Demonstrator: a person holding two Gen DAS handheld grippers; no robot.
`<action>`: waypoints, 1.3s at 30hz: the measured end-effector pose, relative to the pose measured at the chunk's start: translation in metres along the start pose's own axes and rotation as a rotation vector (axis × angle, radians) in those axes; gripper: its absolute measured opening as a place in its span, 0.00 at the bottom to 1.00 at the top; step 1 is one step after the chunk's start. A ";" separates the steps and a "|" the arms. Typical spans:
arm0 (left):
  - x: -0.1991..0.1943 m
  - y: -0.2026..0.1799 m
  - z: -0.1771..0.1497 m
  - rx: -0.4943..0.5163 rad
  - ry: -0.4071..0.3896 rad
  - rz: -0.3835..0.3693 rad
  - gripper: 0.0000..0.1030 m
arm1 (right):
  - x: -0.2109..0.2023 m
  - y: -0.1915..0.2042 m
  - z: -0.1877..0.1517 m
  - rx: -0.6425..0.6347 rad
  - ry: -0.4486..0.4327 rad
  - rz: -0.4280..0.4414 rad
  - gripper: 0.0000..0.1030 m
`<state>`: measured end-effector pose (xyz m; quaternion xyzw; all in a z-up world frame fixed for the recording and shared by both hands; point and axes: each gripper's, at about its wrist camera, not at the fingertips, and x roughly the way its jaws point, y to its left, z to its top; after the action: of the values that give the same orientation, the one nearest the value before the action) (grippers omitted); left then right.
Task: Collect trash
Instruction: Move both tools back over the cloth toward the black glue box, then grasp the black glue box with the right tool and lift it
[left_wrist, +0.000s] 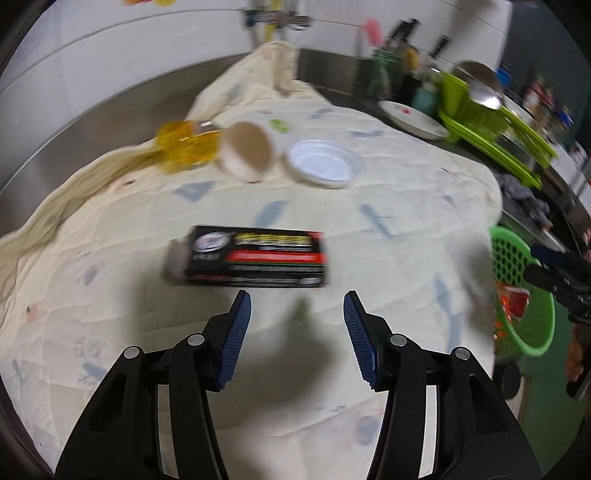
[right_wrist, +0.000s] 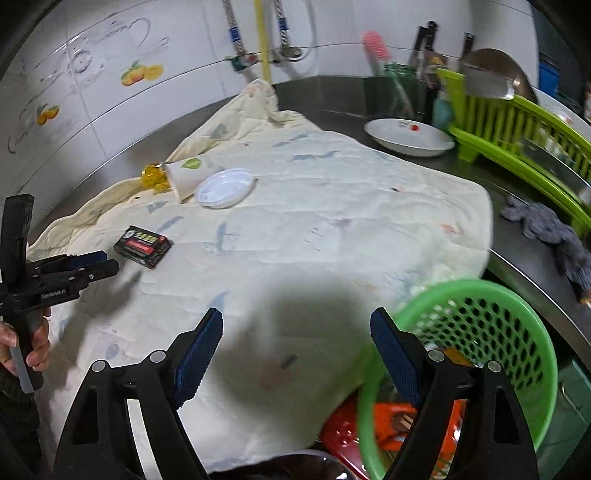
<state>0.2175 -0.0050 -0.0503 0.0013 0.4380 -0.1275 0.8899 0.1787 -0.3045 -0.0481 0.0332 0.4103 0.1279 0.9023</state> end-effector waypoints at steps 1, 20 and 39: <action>0.000 0.005 0.000 -0.012 0.001 0.004 0.51 | 0.003 0.005 0.003 -0.009 0.002 0.008 0.77; -0.013 0.092 -0.004 -0.181 -0.024 0.122 0.51 | 0.102 0.125 0.052 -0.337 0.113 0.246 0.77; -0.005 0.136 -0.015 -0.270 0.001 0.166 0.53 | 0.173 0.210 0.078 -0.565 0.205 0.375 0.73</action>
<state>0.2341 0.1294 -0.0709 -0.0822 0.4499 0.0063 0.8893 0.3032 -0.0539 -0.0885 -0.1558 0.4338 0.4027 0.7909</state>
